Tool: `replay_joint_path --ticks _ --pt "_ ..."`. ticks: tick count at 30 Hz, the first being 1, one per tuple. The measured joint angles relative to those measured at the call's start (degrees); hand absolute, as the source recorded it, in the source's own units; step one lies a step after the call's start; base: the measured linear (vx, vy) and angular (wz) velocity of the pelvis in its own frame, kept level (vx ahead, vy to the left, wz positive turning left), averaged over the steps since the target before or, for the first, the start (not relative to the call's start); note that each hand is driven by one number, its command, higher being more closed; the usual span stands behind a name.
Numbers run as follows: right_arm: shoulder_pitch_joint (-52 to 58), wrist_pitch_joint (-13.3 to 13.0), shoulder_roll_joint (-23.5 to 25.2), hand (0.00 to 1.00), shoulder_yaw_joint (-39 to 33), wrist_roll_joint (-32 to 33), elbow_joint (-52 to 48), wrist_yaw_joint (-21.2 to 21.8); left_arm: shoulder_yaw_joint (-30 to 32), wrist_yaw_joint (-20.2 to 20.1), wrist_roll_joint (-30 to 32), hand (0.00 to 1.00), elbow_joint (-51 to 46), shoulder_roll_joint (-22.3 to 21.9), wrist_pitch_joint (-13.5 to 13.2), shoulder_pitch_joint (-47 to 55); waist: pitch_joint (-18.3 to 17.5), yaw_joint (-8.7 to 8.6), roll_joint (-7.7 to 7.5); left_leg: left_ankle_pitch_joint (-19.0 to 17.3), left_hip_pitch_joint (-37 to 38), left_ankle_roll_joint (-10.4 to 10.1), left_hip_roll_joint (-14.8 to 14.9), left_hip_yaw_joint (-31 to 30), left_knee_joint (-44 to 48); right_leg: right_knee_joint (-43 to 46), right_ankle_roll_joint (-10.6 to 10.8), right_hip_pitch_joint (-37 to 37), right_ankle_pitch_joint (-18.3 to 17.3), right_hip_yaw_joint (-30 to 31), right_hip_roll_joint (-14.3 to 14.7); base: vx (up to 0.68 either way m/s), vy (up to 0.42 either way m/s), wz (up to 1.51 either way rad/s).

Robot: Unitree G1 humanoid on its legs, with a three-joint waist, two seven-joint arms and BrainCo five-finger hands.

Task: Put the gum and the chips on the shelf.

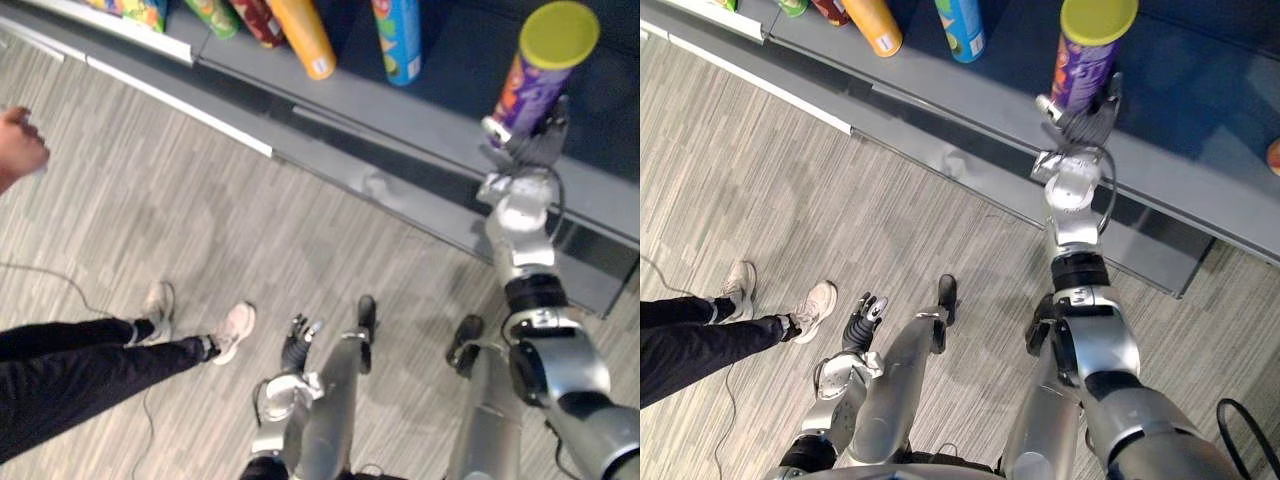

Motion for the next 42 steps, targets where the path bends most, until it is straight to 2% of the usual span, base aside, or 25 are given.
replay_joint_path --ticks 7,10,13,17,19,23,27,31,32,35,38,42 --pt "8.4 0.5 1.8 0.0 1.7 0.1 3.8 6.0 2.6 -1.8 0.0 0.0 7.5 0.1 0.4 -0.3 -0.4 -0.89 -2.55 0.1 8.1 -0.1 2.3 2.1 -4.9 -7.4 0.5 8.0 2.6 0.3 3.3 0.06 -0.009 -0.22" --pt "13.3 0.3 4.4 0.0 1.3 0.1 4.8 7.4 5.7 -1.9 0.5 0.0 11.7 0.6 1.0 -0.8 -1.0 -2.05 -3.67 1.1 13.2 -0.2 3.0 3.5 -9.0 -12.3 0.5 12.4 4.5 0.7 4.9 0.14 0.009 -0.27" --pt "20.1 -0.2 6.5 0.0 0.6 0.2 4.6 9.5 7.3 -2.1 1.7 0.0 15.4 0.9 1.7 -1.6 -1.8 -2.32 -4.52 1.7 18.9 -0.3 3.7 4.9 -12.9 -17.3 0.8 17.5 6.4 1.4 6.7 0.14 0.021 -0.27" --pt "32.0 0.1 9.0 0.0 -0.2 0.2 3.4 12.3 11.4 -2.4 6.9 0.0 21.2 1.4 2.9 -1.2 -6.9 -3.78 -6.33 1.7 22.5 -0.3 3.8 5.4 -16.2 -24.2 1.7 22.4 8.9 2.0 8.7 0.15 0.045 -0.18" --pt "38.5 0.1 8.9 0.0 0.1 -0.3 -0.3 14.7 12.7 -2.8 10.2 0.0 22.3 2.7 3.8 0.1 -9.2 -4.85 -7.95 1.7 24.9 -0.4 3.6 6.8 -17.9 -28.9 2.2 25.2 11.0 3.4 9.6 0.13 0.069 -0.33" --pt "49.2 -0.3 8.9 0.0 1.4 -0.4 -5.3 18.5 14.4 -3.9 12.6 0.0 24.0 4.3 4.1 2.3 -12.9 -5.34 -9.79 1.2 29.2 -0.6 3.3 9.2 -20.2 -33.7 2.8 29.1 12.9 5.5 10.3 0.07 0.056 -0.32" --pt "61.9 -0.5 9.8 0.0 1.9 -0.4 -5.4 24.9 17.9 -4.5 14.7 0.0 24.7 3.7 4.1 6.0 -17.5 -6.57 -10.11 1.0 33.7 -0.8 2.9 9.6 -23.2 -37.4 3.5 33.7 13.3 5.6 10.6 0.07 0.035 -0.07" --pt "66.2 -0.7 10.5 0.0 0.6 -0.7 5.8 28.3 21.0 -4.7 14.8 0.0 26.6 3.1 4.1 7.5 -20.3 -6.71 -10.23 0.6 35.8 -1.0 2.8 11.1 -24.8 -39.0 3.8 34.9 13.6 7.1 10.9 0.04 0.018 -0.2" --pt "64.9 -0.8 10.9 0.0 -3.9 -0.6 10.5 28.5 22.4 -4.9 14.8 0.0 26.8 2.6 4.1 7.8 -20.7 -7.0 -10.11 0.5 36.9 -0.9 2.6 12.0 -25.3 -40.1 3.7 35.8 14.2 7.9 11.0 0.04 0.002 -0.25" --pt "64.4 -0.5 10.8 0.0 -8.8 -1.0 19.4 27.6 23.3 -4.8 14.8 0.0 27.9 2.4 4.1 7.7 -21.4 -6.84 -9.83 0.5 38.8 -0.9 2.4 12.5 -26.2 -40.9 3.8 37.4 14.4 8.3 11.1 0.02 0.006 -0.12" --pt "64.4 0.8 12.1 0.0 -16.0 -0.8 26.4 23.7 26.5 -3.5 14.5 0.0 28.9 1.6 4.1 7.9 -22.0 -6.98 -9.45 0.5 39.6 -0.9 2.3 12.8 -27.0 -41.5 3.8 37.9 14.4 8.7 11.1 0.03 0.005 -0.06" --pt "64.6 1.6 12.5 0.0 -19.0 2.2 28.2 22.1 26.4 -3.0 13.5 0.0 30.1 1.6 4.1 7.7 -22.2 -7.17 -9.07 0.4 40.6 -0.9 2.3 13.2 -27.6 -42.0 3.9 38.7 14.8 8.8 11.3 0.03 0.001 -0.03"
